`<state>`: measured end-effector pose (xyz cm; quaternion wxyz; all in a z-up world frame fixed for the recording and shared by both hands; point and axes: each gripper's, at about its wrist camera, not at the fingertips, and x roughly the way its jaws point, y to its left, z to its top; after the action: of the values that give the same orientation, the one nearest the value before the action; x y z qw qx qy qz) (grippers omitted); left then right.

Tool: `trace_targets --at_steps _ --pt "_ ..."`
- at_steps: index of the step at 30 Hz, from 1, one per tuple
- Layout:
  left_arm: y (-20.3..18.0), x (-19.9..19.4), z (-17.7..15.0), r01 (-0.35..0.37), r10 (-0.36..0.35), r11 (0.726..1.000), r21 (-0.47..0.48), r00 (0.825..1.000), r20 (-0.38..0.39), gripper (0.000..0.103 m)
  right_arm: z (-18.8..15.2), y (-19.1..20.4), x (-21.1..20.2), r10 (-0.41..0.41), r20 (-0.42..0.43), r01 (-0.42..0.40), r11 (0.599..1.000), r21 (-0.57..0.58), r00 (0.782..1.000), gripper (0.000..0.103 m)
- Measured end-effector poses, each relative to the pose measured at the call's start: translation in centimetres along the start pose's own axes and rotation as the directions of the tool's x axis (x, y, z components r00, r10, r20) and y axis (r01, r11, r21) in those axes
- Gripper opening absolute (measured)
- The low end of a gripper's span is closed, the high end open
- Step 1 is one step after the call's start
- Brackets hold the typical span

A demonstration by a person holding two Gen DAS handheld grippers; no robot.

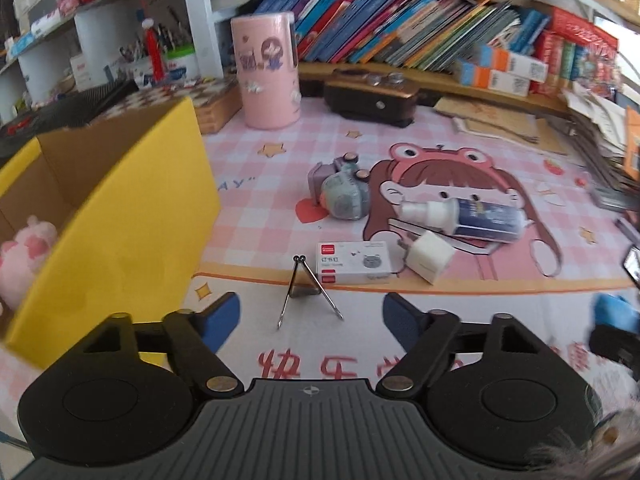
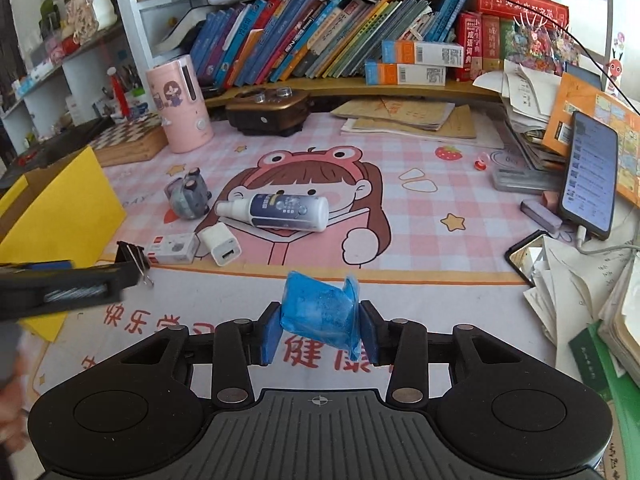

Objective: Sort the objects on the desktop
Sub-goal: 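Grasp the black binder clip with the left gripper while the right gripper holds the blue bundle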

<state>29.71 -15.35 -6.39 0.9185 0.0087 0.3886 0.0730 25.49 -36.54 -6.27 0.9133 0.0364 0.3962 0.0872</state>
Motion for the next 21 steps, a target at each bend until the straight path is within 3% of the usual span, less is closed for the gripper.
trace_targets --at_steps 6,8,13,15,21 --pt "0.1 3.4 0.1 -0.045 0.045 0.999 -0.002 0.999 -0.021 0.047 -0.2 -0.7 -0.2 0.003 -0.019 -0.003 1.0 0.005 1.0 0.04" --pt "0.3 3.8 0.2 -0.039 0.038 0.999 -0.015 0.999 -0.017 0.03 -0.3 -0.6 -0.2 0.006 -0.025 -0.006 1.0 0.002 1.0 0.04" --pt "0.8 2.7 0.2 0.011 -0.01 0.999 -0.03 1.0 0.02 0.025 -0.5 -0.4 -0.2 0.017 -0.034 -0.017 1.0 -0.006 0.999 0.04" --pt "0.8 1.7 0.3 0.039 -0.038 0.999 -0.013 0.998 0.043 0.017 -0.6 -0.3 -0.2 0.023 -0.035 -0.023 1.0 -0.006 0.999 0.04" --pt "0.7 -0.2 0.0 0.07 -0.071 0.997 0.027 0.995 0.065 0.017 -0.5 0.7 0.1 0.053 -0.04 -0.054 0.998 -0.016 0.998 0.04"
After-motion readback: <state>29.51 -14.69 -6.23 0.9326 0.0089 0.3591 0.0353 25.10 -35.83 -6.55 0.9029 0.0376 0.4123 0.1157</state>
